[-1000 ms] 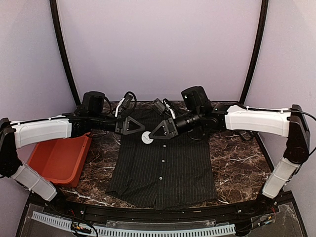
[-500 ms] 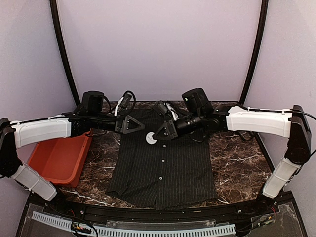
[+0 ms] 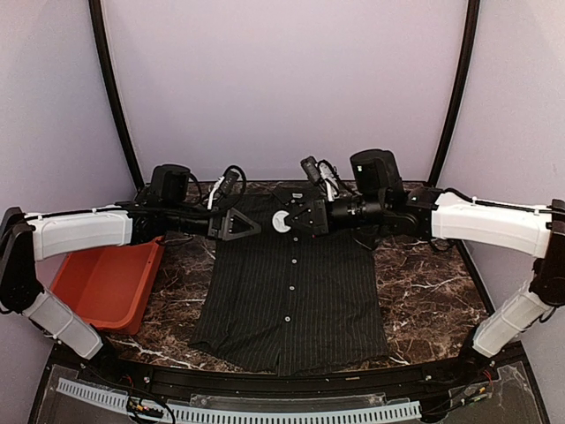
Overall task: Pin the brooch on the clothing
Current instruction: Pass from the right arm to the left
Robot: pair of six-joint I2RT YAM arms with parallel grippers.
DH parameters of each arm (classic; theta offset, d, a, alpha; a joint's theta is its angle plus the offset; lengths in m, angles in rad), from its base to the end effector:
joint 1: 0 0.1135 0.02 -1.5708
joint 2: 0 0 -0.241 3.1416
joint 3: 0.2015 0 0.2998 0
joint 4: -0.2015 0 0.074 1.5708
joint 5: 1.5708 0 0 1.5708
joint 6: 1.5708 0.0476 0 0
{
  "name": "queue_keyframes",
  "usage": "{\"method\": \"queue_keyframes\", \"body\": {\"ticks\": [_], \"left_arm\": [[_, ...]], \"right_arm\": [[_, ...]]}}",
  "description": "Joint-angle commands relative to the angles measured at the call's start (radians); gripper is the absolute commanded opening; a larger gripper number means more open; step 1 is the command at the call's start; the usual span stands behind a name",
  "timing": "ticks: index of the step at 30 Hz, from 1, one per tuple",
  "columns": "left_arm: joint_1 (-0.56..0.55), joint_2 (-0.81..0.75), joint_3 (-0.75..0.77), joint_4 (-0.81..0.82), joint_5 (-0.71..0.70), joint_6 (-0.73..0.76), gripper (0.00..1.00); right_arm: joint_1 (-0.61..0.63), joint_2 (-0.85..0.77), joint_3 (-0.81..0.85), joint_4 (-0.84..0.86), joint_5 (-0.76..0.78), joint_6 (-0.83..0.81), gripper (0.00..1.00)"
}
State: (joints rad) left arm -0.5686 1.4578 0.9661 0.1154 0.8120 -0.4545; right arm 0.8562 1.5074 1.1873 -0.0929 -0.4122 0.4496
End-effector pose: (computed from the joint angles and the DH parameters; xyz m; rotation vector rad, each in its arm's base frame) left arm 0.3011 -0.2334 0.2279 0.7069 1.9889 -1.4340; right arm 0.2544 0.3223 0.2713 -0.7225 2.0484 1.2119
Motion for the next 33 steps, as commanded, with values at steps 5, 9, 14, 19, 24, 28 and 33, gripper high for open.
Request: {"method": "queue_keyframes", "body": {"ticks": [5, 9, 14, 19, 24, 28, 33], "left_arm": [[-0.040, -0.045, -0.025, 0.158, 0.118, -0.028, 0.73], [-0.049, -0.055, -0.039, 0.209, 0.146, -0.049, 0.64], [-0.051, -0.056, -0.043, 0.242, 0.167, -0.071, 0.51], [-0.051, -0.054, -0.045, 0.249, 0.177, -0.079, 0.33], [-0.051, -0.053, -0.044, 0.253, 0.178, -0.080, 0.19], [-0.051, -0.053, -0.044, 0.250, 0.170, -0.080, 0.02], [-0.051, -0.056, -0.043, 0.241, 0.162, -0.073, 0.01]], "right_arm": [[-0.002, 0.032, -0.010, 0.214, -0.128, 0.097, 0.00], [-0.002, 0.059, 0.000, 0.234, -0.165, 0.117, 0.00], [0.000, 0.071, 0.002, 0.236, -0.175, 0.120, 0.00], [0.001, 0.079, 0.003, 0.243, -0.193, 0.133, 0.00], [0.001, 0.080, 0.006, 0.242, -0.197, 0.134, 0.00], [0.001, 0.079, 0.006, 0.242, -0.201, 0.135, 0.00], [0.000, 0.074, 0.005, 0.239, -0.202, 0.134, 0.00]]}}
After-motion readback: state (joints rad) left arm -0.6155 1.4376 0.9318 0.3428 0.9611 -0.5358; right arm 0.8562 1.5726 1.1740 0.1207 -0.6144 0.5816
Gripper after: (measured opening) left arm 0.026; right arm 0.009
